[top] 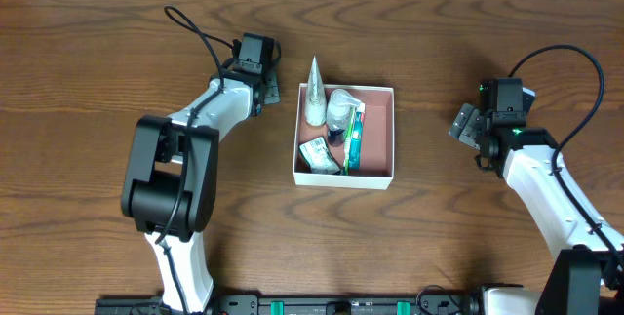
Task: Pack container
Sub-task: 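Move the left gripper to the blue razor and grasp it, then carry the blue razor over the box and lower it inside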
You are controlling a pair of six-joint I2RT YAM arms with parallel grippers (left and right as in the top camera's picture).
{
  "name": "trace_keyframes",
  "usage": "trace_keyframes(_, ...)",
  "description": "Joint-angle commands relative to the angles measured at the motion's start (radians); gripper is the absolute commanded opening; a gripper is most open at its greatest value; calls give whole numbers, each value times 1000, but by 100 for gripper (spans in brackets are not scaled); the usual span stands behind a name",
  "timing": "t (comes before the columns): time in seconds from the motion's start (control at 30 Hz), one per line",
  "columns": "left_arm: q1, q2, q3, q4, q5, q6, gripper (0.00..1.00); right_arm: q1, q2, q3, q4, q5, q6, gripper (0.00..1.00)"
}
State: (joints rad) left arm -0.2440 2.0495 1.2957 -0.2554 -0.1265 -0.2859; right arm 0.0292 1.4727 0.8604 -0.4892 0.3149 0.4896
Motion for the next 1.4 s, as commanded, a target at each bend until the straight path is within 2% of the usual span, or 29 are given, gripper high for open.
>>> trace_keyframes(0.0, 3, -137, 4, -24, -51, 21, 6, -3, -1, 2, 0, 21, 3, 99)
trace_keyframes(0.27, -57, -593, 5, -74, 30, 20, 6, -3, -1, 2, 0, 21, 3, 99)
trace_keyframes(0.4, -194, -776, 5, -82, 28, 20, 6, -3, -1, 2, 0, 21, 3, 99)
trace_keyframes(0.5, -333, -829, 5, -95, -6, 19, 6, -3, -1, 2, 0, 21, 3, 99)
trace_keyframes(0.67, -561, -759, -17, -118, -224, -24, 6, -3, -1, 2, 0, 21, 3, 99)
trace_keyframes(0.8, -661, -603, -20, -100, -287, -33, 6, -3, -1, 2, 0, 21, 3, 99)
trace_keyframes(1.0, -698, -407, -20, -25, -286, -107, 6, -3, -1, 2, 0, 21, 3, 99)
trace_keyframes(1.2, -698, -314, -20, -15, -287, -211, 6, -3, -1, 2, 0, 21, 3, 99)
trace_keyframes(1.37, -697, -258, -20, -9, -287, -235, 6, -3, -1, 2, 0, 21, 3, 99)
